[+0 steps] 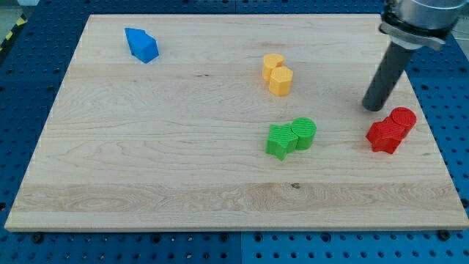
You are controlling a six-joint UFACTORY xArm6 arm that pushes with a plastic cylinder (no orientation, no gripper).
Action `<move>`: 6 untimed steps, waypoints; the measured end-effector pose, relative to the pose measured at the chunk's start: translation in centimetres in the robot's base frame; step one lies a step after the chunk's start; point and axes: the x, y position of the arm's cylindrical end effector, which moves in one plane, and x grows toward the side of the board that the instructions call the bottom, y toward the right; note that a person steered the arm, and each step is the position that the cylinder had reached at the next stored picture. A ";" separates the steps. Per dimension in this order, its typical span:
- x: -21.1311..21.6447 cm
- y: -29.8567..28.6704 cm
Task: Slightly push the yellow blocks to the center of the board
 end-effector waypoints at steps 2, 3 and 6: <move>-2.2 -8.6; -2.5 -12.3; -6.0 -22.5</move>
